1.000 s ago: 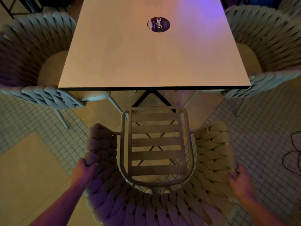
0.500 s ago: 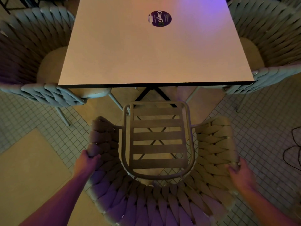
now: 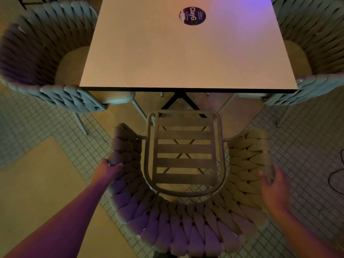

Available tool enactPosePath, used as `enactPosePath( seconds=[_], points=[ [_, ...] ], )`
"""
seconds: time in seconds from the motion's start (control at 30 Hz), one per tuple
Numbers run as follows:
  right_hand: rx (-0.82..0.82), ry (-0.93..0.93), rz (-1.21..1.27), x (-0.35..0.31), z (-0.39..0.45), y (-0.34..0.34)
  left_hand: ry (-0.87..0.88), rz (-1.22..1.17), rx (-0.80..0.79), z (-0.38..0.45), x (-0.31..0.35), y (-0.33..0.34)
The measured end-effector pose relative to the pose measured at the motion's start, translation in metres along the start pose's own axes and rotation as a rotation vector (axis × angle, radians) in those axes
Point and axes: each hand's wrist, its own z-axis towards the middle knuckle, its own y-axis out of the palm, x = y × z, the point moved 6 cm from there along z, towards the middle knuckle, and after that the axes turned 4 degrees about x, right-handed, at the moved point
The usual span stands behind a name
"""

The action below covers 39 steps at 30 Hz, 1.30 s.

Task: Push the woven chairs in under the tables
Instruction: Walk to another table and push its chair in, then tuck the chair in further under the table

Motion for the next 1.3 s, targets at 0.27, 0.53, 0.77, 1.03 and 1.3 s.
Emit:
enactPosePath(
  seconds=[0.27, 0.53, 0.77, 1.03, 1.3],
  points=[
    [-0.511, 0.031, 0.269, -0.067, -0.086, 0.078, -0.009, -0.170, 0.019, -0.072, -0.015, -0.032],
    [-0.704, -0.080, 0.398, -0.211, -0.213, 0.157, -0.129, -0.545, -0.012, -0.064, -0.103, -0.093],
    [-0.826, -0.252, 0.296, -0.373, -0.311, 0.273, -0.047, -0.493, 0.039, 0.036, -0.188, -0.208],
    [-0.725, -0.191, 0.208, -0.477, -0.330, 0.338, 0.005, -0.416, 0.068, 0.152, -0.226, -0.339],
    [-0.738, 0.531, 0.596, -0.559, -0.338, 0.452, -0.128, -0.640, 0.036, 0.306, -0.217, -0.411]
  ],
)
